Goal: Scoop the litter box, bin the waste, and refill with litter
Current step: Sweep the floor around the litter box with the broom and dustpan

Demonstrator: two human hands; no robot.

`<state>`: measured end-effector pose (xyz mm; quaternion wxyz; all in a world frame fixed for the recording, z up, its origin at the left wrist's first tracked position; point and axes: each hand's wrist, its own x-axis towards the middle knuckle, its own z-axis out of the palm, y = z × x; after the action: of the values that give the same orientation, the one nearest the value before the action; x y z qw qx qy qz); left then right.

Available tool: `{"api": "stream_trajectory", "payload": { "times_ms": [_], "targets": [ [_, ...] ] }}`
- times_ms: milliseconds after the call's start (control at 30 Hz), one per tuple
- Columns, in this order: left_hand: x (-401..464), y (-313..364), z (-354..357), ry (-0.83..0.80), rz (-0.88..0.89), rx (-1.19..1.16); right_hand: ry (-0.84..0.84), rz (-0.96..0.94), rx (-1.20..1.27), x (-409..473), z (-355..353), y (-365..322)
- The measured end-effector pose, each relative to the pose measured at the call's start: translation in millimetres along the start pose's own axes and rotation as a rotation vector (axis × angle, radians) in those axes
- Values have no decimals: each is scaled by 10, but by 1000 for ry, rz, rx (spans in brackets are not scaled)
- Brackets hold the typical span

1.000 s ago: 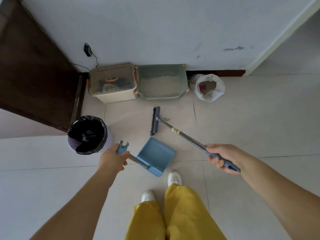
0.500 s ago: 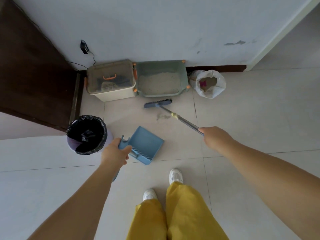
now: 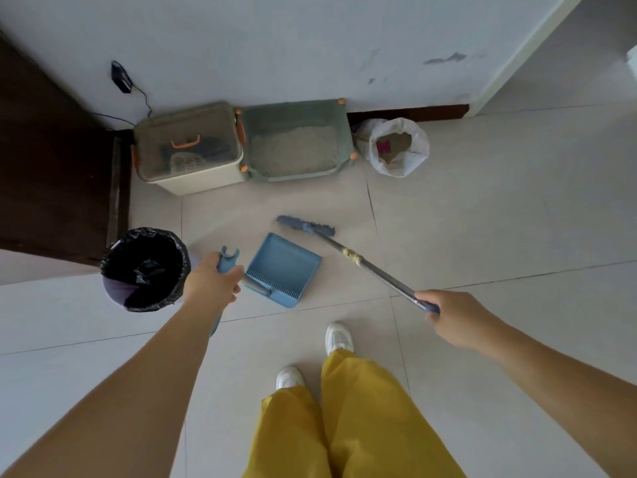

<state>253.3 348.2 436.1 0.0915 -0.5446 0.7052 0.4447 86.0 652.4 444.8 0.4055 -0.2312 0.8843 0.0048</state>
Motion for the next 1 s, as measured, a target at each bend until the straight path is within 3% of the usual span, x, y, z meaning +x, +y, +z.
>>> {"api": "stream_trajectory", "payload": {
  "times_ms": [300,500,667,800,1000],
  "targets": [
    [88,52,4,7,21,19,61,71,65,382,-43,-257],
    [94,95,24,0,29,-5,-78,67,165,-20,423,-610],
    [101,58,16,9,37,11,-218,4,292,-550,373,-613],
    [33,-51,-25,17,36,7,-173,63,419,-732,184,-416],
    [-105,-249,-71,23,29,-51,-56,62,371,-629,133,-482]
  ]
}}
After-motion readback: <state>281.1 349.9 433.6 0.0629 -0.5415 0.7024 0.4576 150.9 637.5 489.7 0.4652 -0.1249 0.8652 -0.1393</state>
